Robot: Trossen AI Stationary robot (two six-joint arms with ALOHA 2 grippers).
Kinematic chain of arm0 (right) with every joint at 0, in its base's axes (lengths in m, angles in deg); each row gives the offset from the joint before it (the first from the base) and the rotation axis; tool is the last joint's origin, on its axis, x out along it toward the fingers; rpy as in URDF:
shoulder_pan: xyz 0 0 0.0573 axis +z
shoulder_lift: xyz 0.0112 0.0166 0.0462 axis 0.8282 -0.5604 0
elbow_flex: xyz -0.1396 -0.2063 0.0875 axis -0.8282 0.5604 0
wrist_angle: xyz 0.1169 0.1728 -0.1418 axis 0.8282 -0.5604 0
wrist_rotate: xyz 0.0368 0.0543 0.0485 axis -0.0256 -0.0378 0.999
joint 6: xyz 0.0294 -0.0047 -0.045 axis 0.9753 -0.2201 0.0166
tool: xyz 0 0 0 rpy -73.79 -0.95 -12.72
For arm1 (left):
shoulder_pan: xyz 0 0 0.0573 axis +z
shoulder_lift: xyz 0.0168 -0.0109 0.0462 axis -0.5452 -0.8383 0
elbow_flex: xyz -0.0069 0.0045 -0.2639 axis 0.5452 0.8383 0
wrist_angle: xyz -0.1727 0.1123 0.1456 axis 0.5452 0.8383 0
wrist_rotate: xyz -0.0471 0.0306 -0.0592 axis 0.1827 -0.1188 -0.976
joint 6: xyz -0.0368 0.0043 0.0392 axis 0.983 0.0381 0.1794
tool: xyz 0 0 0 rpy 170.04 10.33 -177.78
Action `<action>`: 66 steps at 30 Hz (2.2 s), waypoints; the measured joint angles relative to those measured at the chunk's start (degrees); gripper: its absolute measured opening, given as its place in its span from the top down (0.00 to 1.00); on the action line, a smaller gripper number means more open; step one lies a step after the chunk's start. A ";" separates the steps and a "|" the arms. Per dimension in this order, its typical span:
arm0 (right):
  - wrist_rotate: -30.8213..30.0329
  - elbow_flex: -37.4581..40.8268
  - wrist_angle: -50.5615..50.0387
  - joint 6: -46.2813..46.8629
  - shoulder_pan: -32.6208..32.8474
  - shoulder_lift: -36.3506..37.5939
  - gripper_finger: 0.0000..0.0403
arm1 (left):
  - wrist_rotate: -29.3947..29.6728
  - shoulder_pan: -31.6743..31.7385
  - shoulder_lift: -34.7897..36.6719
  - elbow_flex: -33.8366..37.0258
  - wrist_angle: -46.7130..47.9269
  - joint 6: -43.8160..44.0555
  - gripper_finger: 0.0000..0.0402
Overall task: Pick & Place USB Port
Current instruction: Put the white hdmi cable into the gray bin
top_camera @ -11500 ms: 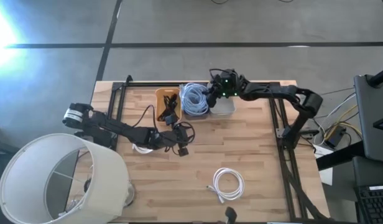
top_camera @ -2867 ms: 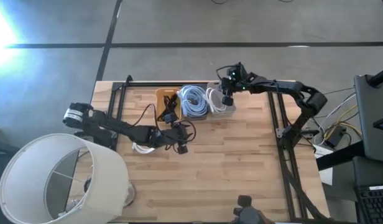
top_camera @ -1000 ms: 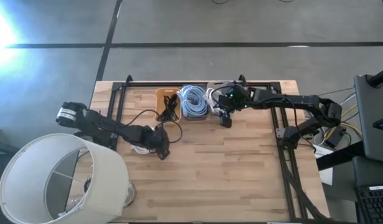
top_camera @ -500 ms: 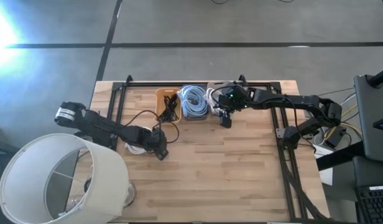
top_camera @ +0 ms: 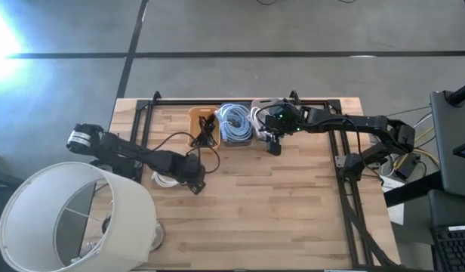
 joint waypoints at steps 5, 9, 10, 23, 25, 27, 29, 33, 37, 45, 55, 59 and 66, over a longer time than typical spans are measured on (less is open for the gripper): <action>0.02 0.00 -0.02 0.02 0.00 -0.01 0.58 | 0.52 0.01 -0.15 0.95 3.79 2.10 0.57; 0.02 0.00 -0.04 0.03 0.00 -0.02 0.58 | 1.38 0.00 -0.17 3.44 3.93 6.14 0.57; 0.02 0.00 -0.02 -0.05 0.00 -0.02 0.58 | 1.72 0.00 -0.17 4.18 3.97 7.03 0.57; 0.09 0.00 0.02 0.07 0.00 -0.02 0.58 | 1.21 0.02 0.04 7.98 -4.05 2.61 0.76; 0.15 0.00 0.11 0.09 0.02 -0.02 0.58 | 1.20 0.02 -0.18 6.90 -5.67 0.11 0.85; 0.14 0.02 0.13 -0.17 0.34 -0.02 0.58 | 1.36 0.02 -0.26 5.13 -8.58 -3.14 0.91; 0.16 0.02 0.21 -1.09 0.99 -0.02 0.58 | 1.25 0.00 0.02 3.95 -9.82 -6.82 0.91; 0.39 0.02 0.41 -6.40 4.06 -0.04 0.58 | -1.77 0.04 0.01 1.00 -16.43 -15.29 0.91; 0.59 0.02 1.22 -12.53 9.21 -0.04 0.58 | -6.07 0.02 0.13 -1.02 -19.67 -21.14 0.87; 0.28 0.04 10.22 -20.91 20.91 -0.04 0.58 | -11.03 0.07 0.21 -3.12 -25.36 -25.39 0.90; 0.06 0.04 15.82 -22.73 25.20 -0.23 0.58 | -15.80 0.14 0.22 -3.27 -39.72 -28.73 0.88; 0.06 0.04 15.80 -22.70 25.49 -0.50 0.58 | -17.65 0.16 0.22 -3.27 -44.18 -30.37 0.88; 0.06 -0.03 17.13 -23.21 25.49 -2.13 0.58 | -17.82 0.18 0.20 -3.27 -51.06 -33.99 0.88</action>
